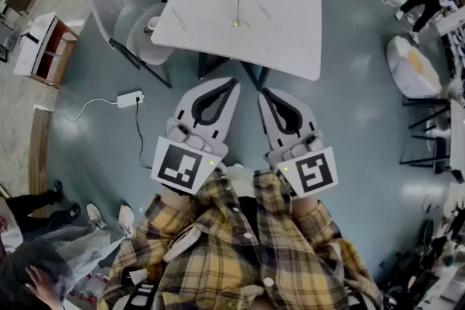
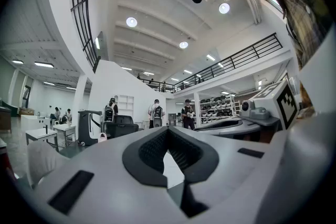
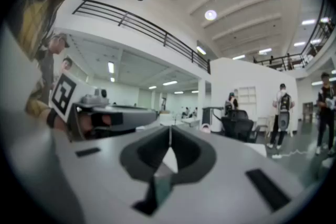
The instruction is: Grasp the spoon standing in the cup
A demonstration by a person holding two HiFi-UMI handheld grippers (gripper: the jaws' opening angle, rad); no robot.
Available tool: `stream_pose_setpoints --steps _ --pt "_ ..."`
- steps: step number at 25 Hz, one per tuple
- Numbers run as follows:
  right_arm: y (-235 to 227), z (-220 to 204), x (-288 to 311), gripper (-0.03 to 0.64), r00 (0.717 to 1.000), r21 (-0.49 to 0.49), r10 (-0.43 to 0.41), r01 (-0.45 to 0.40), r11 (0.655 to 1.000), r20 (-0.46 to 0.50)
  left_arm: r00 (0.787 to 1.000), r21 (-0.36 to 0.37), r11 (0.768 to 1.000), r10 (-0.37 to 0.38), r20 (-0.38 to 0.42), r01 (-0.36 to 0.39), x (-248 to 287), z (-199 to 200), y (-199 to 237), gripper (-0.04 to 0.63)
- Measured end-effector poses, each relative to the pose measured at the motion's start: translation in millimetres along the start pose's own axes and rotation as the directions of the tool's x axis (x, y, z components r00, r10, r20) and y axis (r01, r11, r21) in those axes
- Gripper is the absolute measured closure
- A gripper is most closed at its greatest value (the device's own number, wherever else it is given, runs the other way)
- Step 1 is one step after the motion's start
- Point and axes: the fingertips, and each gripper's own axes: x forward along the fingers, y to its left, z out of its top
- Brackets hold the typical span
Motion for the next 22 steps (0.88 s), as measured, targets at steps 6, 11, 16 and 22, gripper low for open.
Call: stream_pose_setpoints --steps 6,11,16,22 --pt "3.7 1.3 6.8 0.581 1.0 0.009 -0.002 0.002 1.0 0.009 1.0 0.005 1.0 -0.008 0.007 0.008 -1.4 1.3 5.2 0.581" --pt "10.5 1.0 16.5 0.581 1.0 0.012 -0.004 0.004 1.0 0.007 1.0 0.006 1.0 -0.016 0.009 0.016 -5.5 0.2 14.9 0.581" --pt "20.3 0.5 27.1 0.581 1.0 0.013 -0.022 0.022 1.0 0.007 0.999 0.009 0.999 -0.038 0.012 0.038 -11.6 -0.1 26.6 0.581" --pt "27.8 -1.8 34.8 0.581 0.999 0.01 -0.05 0.05 0.999 0.013 0.998 0.025 0.998 -0.065 0.001 0.065 -18.5 -5.0 37.0 0.581"
